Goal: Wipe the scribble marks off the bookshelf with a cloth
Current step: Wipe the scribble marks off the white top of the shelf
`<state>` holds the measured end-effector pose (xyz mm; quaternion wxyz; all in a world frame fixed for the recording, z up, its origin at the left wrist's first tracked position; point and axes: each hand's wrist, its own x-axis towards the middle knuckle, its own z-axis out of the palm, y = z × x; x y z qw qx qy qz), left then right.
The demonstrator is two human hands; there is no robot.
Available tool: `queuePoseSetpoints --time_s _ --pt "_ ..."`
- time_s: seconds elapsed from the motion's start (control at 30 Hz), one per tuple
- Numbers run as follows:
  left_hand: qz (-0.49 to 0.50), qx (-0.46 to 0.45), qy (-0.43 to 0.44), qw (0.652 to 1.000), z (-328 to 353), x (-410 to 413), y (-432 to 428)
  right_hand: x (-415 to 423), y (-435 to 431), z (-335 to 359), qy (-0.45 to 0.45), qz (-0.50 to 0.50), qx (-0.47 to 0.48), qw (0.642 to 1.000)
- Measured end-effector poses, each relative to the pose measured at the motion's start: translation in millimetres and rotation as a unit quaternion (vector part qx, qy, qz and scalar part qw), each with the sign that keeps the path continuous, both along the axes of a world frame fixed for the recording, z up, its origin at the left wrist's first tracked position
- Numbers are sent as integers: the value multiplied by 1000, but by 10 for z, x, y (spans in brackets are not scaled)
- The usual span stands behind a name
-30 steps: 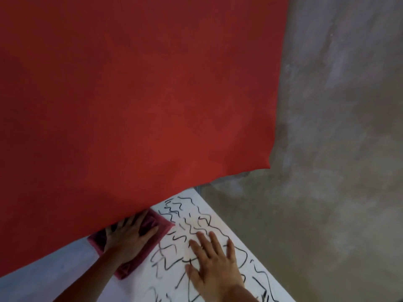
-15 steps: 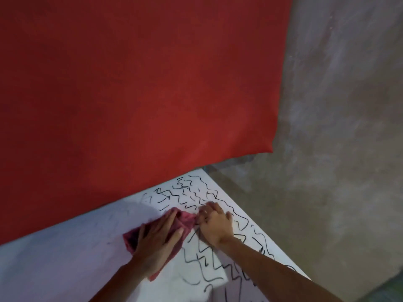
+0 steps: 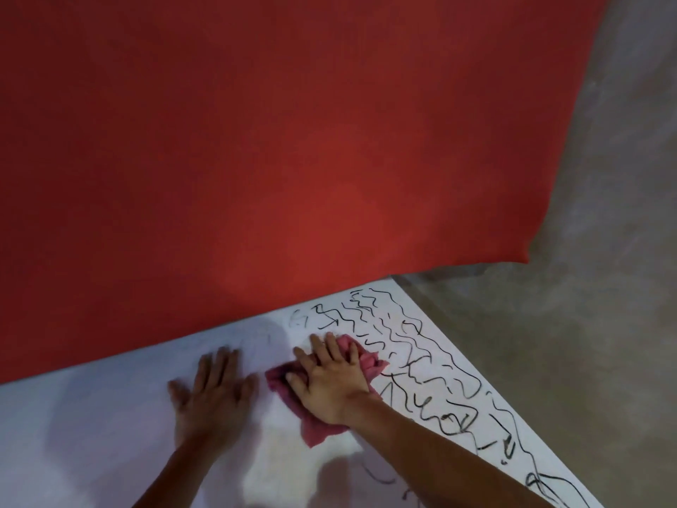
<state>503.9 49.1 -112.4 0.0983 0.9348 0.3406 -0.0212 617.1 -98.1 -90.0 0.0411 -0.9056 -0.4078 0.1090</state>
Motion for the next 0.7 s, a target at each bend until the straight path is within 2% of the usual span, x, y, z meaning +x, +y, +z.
queuePoseSetpoints --time_s 0.13,0.2,0.27,0.33,0.4,0.5,0.6,0.67,0.7 --pt "1 14 16 1000 -14 51 8 306 160 0 -27 2 35 999" --pt "2 15 23 1000 -4 57 2 333 212 -18 -81 -24 60 995" --pt "5 17 24 1000 -4 49 5 284 191 -25 -77 -21 82 993" --pt "6 15 18 1000 -12 44 6 163 12 -95 -67 73 113 989" --pt "5 18 16 1000 -19 44 5 50 -316 -179 -102 169 114 974" --pt "0 24 15 1000 -14 42 4 160 -706 -256 -121 232 84 962" --pt "0 27 6 1000 -38 39 6 587 -697 -264 -150 159 77 973" --pt "3 20 -6 1000 -39 38 0 799 -431 -159 -130 46 108 985" --pt "4 21 -4 1000 -34 44 4 826 -273 -93 -83 -34 100 991"
